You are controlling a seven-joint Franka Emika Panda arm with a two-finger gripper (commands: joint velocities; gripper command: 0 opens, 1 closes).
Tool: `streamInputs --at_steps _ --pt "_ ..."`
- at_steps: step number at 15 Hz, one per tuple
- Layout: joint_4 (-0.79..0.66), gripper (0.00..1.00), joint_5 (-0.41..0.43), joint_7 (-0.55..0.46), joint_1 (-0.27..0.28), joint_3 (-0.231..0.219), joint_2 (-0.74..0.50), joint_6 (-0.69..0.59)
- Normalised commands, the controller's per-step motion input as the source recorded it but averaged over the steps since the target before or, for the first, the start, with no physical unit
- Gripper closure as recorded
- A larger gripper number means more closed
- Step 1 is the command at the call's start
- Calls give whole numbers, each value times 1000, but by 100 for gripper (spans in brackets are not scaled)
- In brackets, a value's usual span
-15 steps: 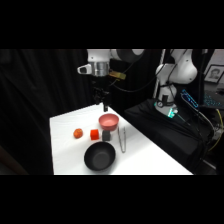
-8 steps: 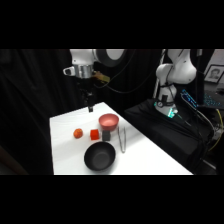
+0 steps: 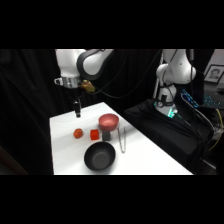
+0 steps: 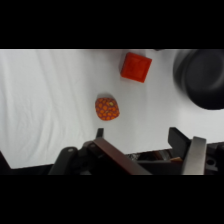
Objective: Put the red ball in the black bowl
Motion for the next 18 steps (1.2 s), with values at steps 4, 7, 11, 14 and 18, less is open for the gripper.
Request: streamInputs --at_steps 4,7,11,14,18 --pt "495 0 130 21 -102 14 460 61" --pt "466 0 150 18 -107 38 389 9" --pt "440 0 167 1 -107 77 342 -45" --pt "381 0 127 14 -82 71 296 -58" --pt "331 0 111 17 -77 69 240 -78"
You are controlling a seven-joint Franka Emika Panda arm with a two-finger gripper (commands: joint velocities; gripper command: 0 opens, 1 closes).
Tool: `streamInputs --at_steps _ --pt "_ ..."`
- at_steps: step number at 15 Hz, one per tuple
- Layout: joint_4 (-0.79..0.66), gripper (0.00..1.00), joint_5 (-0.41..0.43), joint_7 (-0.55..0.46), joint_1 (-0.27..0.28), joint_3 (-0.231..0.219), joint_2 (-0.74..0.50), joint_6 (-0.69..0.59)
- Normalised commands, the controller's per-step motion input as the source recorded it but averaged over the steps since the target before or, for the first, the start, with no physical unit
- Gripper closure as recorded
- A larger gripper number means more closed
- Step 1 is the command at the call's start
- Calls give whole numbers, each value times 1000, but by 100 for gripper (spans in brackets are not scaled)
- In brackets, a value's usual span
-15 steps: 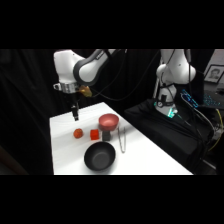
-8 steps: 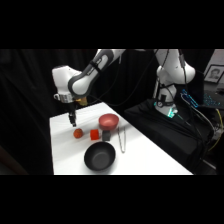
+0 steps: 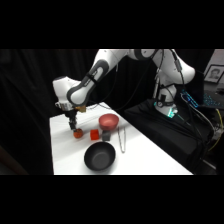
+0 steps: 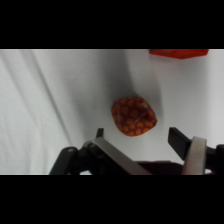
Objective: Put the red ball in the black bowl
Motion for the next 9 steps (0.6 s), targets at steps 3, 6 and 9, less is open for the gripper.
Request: streamInputs --at_steps 3,6,9 --pt "286 0 91 23 -58 68 196 -85" --pt "276 0 94 -2 -60 80 181 -98" --pt "277 0 78 10 -51 60 175 -122"
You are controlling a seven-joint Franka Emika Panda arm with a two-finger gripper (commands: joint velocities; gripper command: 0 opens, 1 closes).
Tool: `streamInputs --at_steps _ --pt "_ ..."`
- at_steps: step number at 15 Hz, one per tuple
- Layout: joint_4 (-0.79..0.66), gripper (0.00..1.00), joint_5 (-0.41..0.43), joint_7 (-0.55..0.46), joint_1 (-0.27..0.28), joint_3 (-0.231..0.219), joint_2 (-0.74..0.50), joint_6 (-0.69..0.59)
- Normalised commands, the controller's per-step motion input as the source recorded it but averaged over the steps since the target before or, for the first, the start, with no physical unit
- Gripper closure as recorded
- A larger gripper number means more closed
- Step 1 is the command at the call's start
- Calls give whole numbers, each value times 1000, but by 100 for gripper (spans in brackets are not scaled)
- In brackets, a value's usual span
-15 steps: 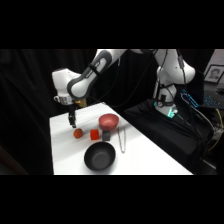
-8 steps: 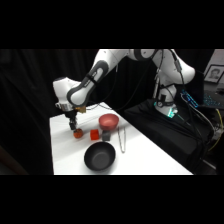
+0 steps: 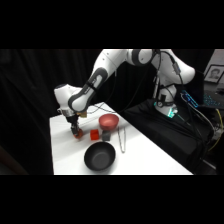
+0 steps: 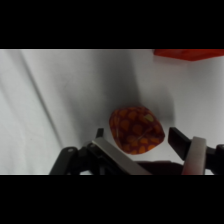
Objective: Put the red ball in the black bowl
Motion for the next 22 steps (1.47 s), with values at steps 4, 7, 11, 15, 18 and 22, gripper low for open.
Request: streamInputs --at_steps 4,7,11,15,18,22 --pt "271 44 57 40 -39 29 150 -130" --pt "226 69 35 48 -23 6 77 -131" --pt "178 99 8 52 -2 -11 30 -137" --pt "126 96 -19 71 20 -34 -30 -177" --pt "3 96 -57 81 48 -60 -196 -241" --pt "-124 96 -84 61 60 -61 -354 -233"
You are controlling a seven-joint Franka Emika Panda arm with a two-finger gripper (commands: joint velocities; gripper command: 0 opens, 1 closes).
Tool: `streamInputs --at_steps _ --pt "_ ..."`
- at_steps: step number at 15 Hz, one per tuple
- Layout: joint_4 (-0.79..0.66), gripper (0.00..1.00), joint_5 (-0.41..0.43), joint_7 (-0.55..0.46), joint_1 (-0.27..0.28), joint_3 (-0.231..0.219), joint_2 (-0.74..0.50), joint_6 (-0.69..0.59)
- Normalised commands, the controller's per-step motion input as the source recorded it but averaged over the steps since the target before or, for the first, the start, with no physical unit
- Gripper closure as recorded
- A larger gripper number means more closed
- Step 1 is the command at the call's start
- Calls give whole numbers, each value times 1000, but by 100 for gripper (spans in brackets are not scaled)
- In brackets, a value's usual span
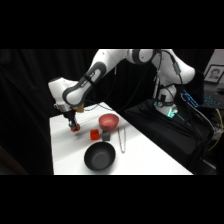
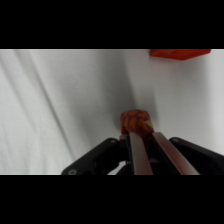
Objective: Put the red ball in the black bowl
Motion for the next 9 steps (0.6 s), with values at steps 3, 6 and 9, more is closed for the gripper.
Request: streamInputs --at_steps 3,6,9 --pt "-198 96 -100 60 76 -65 -435 -239" --pt "-238 96 -107 62 82 -72 -428 -204" --pt "-316 96 -112 55 94 -65 -418 -121"
